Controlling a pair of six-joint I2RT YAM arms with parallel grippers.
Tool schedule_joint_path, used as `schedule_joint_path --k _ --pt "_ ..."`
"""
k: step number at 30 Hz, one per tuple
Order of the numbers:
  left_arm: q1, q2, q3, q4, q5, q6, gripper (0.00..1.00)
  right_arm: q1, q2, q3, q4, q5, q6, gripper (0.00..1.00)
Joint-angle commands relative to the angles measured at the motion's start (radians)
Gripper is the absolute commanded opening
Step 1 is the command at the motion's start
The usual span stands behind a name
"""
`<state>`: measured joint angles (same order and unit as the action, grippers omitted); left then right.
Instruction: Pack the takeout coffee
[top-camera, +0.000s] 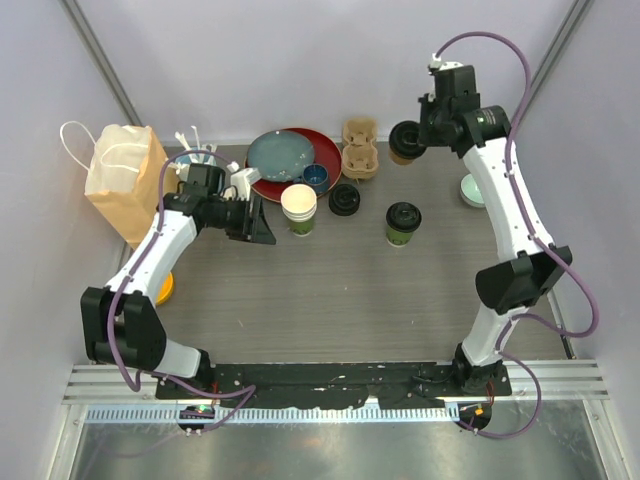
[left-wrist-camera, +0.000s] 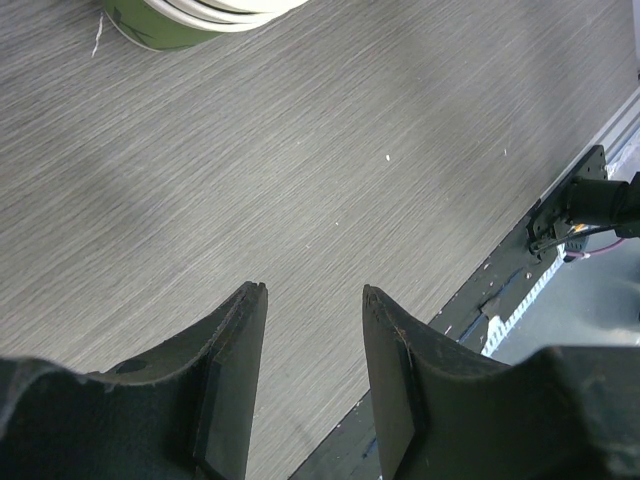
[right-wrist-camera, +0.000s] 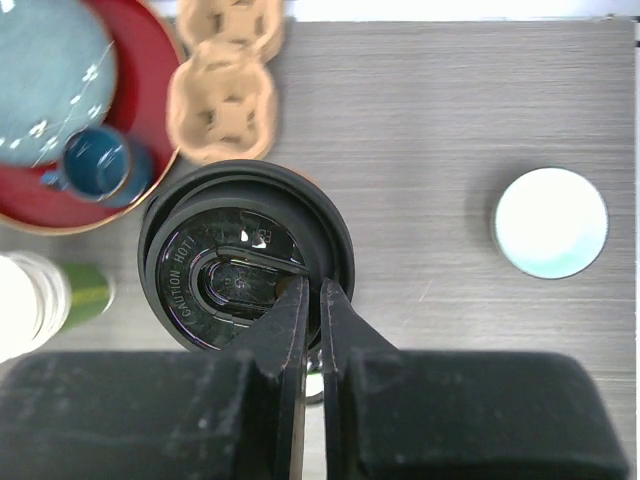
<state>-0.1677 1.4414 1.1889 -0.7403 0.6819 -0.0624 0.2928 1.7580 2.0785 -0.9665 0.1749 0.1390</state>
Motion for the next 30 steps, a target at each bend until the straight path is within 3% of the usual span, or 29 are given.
schedule_joint_path --k 1,12,25,30 --pt "0.014 -0.047 0.009 -0.014 0.016 0.03 0.48 -0.113 0.144 0.106 -0.009 -0.001 -0.029 0.01" --pt "0.031 -0.039 0.011 -0.024 0.013 0.045 0.47 -0.256 0.351 0.132 -0.017 -0.088 -0.022 0.01" --pt "0.048 -0.036 0.04 -0.045 0.004 0.058 0.49 -0.27 0.39 0.029 0.028 -0.087 -0.026 0.02" --pt "0.06 -0.038 0.08 -0.102 -0.004 0.123 0.56 -0.271 0.388 0.017 0.029 -0.08 -0.032 0.1"
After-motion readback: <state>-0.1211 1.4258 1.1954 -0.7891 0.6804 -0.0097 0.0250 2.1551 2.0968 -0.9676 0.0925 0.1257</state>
